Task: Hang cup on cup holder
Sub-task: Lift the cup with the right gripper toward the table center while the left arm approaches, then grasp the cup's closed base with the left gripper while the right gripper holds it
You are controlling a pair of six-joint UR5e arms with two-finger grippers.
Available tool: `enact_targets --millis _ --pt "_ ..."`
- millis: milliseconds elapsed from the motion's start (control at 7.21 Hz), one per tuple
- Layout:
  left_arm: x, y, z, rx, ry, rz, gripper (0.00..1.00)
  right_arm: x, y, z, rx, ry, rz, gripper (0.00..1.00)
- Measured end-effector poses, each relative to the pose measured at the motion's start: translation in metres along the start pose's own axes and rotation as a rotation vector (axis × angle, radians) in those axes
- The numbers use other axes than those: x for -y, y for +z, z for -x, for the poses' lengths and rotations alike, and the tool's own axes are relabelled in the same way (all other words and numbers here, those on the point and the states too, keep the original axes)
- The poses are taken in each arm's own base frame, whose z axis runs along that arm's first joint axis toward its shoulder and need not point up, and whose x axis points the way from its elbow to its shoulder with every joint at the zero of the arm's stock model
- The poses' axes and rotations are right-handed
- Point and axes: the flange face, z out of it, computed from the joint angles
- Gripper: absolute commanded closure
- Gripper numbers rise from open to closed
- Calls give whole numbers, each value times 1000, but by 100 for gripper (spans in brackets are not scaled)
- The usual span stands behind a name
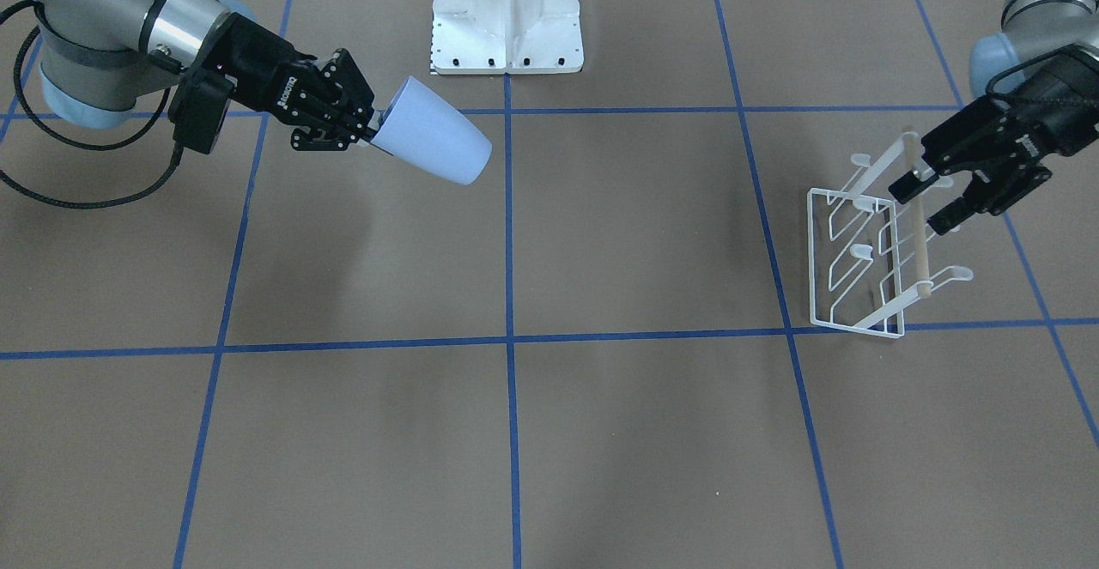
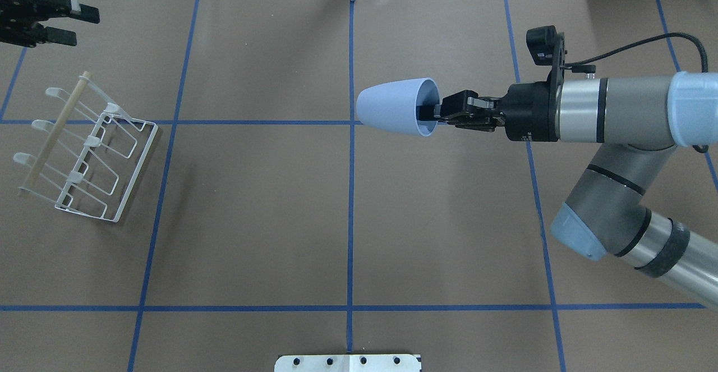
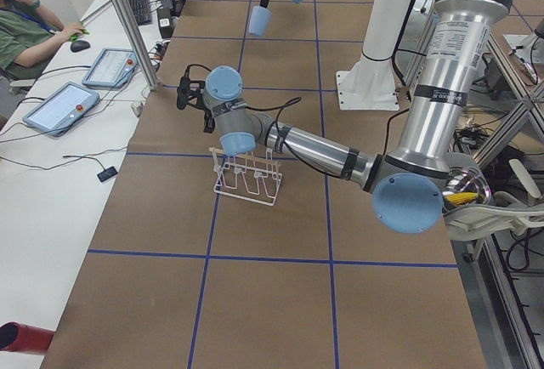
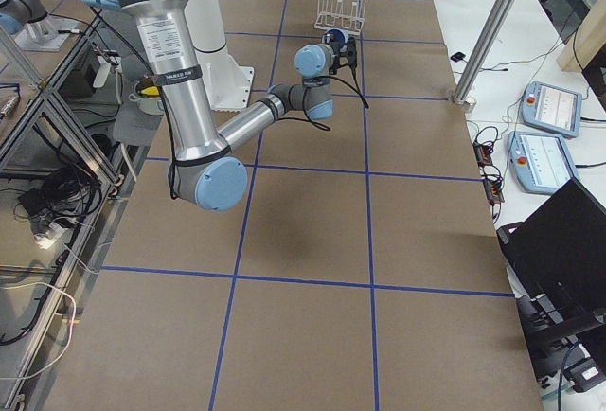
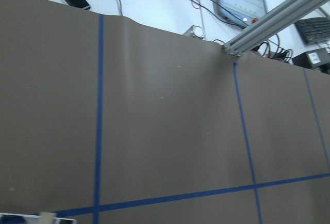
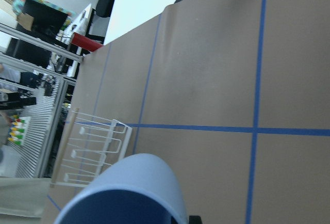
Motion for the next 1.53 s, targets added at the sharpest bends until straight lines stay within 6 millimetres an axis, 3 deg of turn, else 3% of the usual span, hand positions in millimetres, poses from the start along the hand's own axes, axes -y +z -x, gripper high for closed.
enact_targets --millis 416,971,1248,1526 --pt "-56 36 -83 -237 -230 28 2 -34 0 15 199 81 10 100" --pt "-161 95 -174 -513 -434 19 2 -40 2 39 304 131 30 100" --pt "-203 120 -198 -583 -498 24 2 -41 5 51 329 134 32 100" --pt "-214 126 -203 -599 -514 26 2 -43 2 62 354 137 39 100"
